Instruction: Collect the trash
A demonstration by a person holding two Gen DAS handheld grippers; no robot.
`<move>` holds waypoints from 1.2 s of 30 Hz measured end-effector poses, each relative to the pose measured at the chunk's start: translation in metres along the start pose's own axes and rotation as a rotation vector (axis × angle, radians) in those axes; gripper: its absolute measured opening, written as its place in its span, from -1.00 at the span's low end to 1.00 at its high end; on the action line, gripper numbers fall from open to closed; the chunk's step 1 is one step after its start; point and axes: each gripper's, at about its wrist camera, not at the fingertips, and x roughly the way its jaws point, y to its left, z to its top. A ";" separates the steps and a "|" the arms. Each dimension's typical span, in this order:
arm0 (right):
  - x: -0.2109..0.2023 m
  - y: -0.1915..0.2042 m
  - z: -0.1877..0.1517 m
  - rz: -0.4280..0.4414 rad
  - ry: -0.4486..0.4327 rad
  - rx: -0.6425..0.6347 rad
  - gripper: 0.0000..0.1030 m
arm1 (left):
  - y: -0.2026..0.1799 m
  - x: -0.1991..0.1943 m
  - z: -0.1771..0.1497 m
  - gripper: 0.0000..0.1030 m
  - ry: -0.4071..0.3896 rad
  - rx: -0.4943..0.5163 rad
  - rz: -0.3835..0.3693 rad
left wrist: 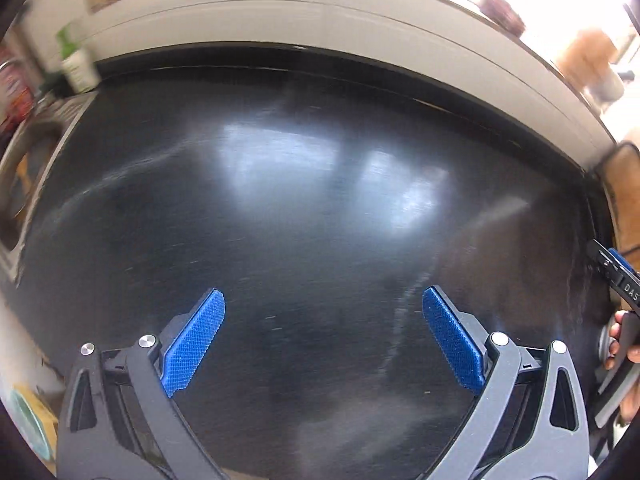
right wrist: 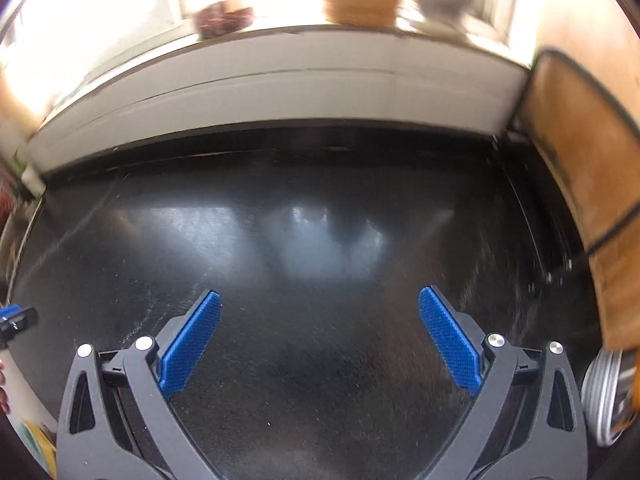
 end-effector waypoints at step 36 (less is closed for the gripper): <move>0.022 -0.027 -0.030 -0.015 0.128 0.013 0.86 | -0.071 0.043 0.020 0.87 0.074 0.151 0.078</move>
